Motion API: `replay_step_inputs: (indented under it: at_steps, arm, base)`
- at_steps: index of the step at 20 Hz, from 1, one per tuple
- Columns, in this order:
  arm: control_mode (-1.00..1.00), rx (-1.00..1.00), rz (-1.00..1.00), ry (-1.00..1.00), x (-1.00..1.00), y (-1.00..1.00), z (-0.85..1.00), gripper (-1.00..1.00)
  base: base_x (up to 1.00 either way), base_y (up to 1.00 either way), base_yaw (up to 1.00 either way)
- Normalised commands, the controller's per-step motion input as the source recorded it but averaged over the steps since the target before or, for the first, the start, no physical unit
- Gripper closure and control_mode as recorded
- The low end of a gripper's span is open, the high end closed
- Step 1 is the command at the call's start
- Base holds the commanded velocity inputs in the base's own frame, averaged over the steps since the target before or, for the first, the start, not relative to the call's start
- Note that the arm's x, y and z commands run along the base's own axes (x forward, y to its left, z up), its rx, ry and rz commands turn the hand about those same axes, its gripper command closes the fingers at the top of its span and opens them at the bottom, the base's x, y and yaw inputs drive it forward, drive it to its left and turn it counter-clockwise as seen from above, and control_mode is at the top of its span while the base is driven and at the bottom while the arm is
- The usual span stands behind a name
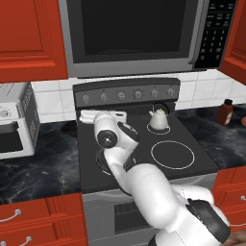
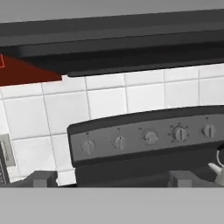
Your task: Pick the pan from the cabinet and place it on the stove. Then turn on the stove burner for the pan.
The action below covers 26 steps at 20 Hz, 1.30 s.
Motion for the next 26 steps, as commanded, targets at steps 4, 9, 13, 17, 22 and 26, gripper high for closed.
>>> replay_step_inputs:
  at_steps: [4, 9, 13, 17, 22, 26]
  arm:
    - [-1.00, -0.15, 0.01, 0.00, 0.49, 0.24, -0.01, -1.00]
    - [-1.00, -0.17, 0.05, 0.00, 0.47, 0.14, -0.13, -1.00]
    - [-1.00, -0.16, 0.07, 0.00, 0.46, 0.11, -0.16, -1.00]
    - [-1.00, -0.12, 0.10, 0.00, 0.43, 0.07, -0.17, -1.00]
    - [-1.00, -0.02, 0.03, 0.01, 0.24, 0.00, -0.15, -1.00]
    - [-1.00, 0.00, 0.00, 0.05, 0.01, 0.00, -0.05, -1.00]
  base:
    - [0.00, 0.00, 0.00]
    - [0.00, 0.00, 0.00]
    - [0.00, 0.00, 0.00]
    - [0.00, 0.00, 0.00]
    - [0.00, 0.00, 0.00]
    - [0.00, 0.00, 0.00]
